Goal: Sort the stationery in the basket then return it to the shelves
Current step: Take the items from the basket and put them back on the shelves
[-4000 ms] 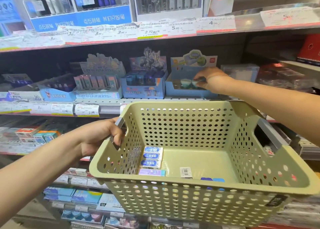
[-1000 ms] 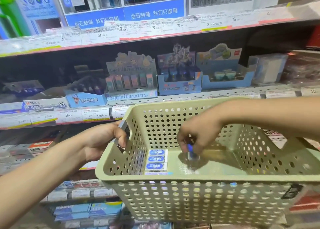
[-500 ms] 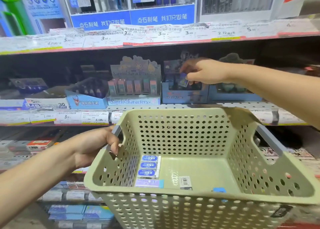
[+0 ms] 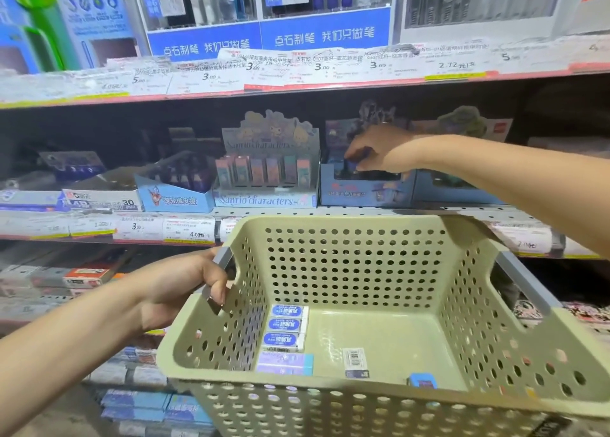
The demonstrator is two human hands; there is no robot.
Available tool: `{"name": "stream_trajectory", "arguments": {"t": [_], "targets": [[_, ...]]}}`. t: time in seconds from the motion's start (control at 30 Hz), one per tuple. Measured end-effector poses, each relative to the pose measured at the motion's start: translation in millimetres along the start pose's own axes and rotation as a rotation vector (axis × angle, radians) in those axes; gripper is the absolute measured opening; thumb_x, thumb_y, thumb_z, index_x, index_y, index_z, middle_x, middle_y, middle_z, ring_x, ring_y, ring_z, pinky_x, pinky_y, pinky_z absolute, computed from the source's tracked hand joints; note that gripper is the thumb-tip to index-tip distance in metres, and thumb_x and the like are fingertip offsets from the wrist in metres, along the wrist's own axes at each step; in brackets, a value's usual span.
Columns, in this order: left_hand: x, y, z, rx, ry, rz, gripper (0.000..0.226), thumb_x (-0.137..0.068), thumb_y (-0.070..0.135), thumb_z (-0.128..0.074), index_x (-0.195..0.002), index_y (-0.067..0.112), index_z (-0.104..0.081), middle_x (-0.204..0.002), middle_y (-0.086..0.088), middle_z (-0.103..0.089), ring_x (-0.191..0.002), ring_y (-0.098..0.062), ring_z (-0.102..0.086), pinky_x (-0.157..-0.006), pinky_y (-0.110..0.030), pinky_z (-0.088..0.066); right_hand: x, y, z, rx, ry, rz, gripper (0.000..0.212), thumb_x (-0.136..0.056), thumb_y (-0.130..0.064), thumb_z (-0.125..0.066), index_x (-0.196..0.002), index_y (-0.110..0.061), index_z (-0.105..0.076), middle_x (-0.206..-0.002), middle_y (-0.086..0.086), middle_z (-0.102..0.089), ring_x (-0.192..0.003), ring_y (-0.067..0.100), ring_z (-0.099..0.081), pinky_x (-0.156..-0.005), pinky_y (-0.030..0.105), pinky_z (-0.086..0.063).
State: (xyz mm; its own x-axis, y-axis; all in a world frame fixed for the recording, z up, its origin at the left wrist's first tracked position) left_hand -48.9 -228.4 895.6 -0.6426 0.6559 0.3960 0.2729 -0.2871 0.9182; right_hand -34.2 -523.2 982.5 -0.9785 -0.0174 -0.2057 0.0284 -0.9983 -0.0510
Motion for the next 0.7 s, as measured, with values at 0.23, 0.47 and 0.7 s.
{"name": "stream_trajectory", "arguments": {"t": [0.23,0.47,0.7], "targets": [[-7.3,-0.8,2.2,-0.022,-0.002,0.022,0.06,-0.041,-0.009,-0.042,-0.092,0.014,-0.064,-0.075,-0.022,-0.058,-0.05,-0.028,-0.057,-0.052,-0.031,-0.049,0.6,3.0,-4.2,-0.043,0.101,-0.039,0.027,-0.088,-0.018,-0.063,-0.112,-0.006,-0.066,-0.115,0.008,-0.066,-0.102,0.024,-0.061,-0.082,0.023,-0.042],[-6.3,1.9,-4.1,0.029,-0.02,0.011,0.061,-0.043,-0.012,-0.038,-0.095,0.01,-0.06,-0.063,-0.021,-0.06,-0.04,-0.028,-0.057,-0.04,-0.029,-0.05,0.2,0.8,-3.0,-0.062,0.098,-0.058,0.031,-0.089,-0.017,-0.063,-0.117,-0.005,-0.066,-0.118,0.008,-0.066,-0.105,0.024,-0.061,-0.088,0.024,-0.043],[-7.6,-1.3,-1.3,-0.009,0.026,0.014,0.072,-0.042,-0.011,-0.041,-0.11,0.009,-0.056,-0.07,-0.021,-0.058,-0.043,-0.027,-0.057,-0.045,-0.028,-0.051,2.3,1.3,-1.7,0.003,0.03,-0.032,0.029,-0.095,-0.018,-0.053,-0.119,-0.006,-0.064,-0.121,0.007,-0.063,-0.105,0.024,-0.059,-0.082,0.021,-0.038]]}}
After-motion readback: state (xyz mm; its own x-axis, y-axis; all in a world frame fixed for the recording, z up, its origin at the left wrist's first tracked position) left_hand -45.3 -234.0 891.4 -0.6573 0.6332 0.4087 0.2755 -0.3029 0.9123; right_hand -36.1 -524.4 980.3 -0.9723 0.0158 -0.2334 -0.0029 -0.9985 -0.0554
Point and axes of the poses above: each hand's wrist, its own x-axis away from the middle knuckle, its own z-axis out of the back of the hand, y = z × x, the point moved 2 cm from there along -x, towards the middle knuckle
